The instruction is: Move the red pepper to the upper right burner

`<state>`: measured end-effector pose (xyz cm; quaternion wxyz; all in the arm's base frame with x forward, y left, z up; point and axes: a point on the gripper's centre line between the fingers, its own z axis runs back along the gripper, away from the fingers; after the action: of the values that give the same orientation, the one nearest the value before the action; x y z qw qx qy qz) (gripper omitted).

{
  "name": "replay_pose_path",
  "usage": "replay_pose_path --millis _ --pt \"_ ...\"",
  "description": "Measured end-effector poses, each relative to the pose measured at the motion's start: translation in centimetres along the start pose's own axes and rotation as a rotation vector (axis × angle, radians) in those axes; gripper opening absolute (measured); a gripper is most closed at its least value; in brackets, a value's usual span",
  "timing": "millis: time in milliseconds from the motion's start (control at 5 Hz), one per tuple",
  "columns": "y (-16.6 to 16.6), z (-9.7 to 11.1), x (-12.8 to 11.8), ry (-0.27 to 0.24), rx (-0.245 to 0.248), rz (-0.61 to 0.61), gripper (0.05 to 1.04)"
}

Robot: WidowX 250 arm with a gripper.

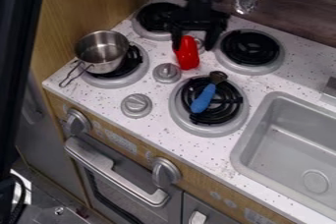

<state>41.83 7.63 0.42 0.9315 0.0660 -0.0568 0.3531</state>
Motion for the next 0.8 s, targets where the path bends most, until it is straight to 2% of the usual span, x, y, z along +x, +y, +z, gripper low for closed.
replay_pose_path --millis 200,400,800 --pt "0.5 -0.8 1.3 -0.012 -0.027 0.053 0.999" --pt "0.6 -1.6 1.5 -0.003 -0.049 0.087 0.999" --pt "-0.1 -3.6 1.3 0.038 -0.059 0.148 0.999"
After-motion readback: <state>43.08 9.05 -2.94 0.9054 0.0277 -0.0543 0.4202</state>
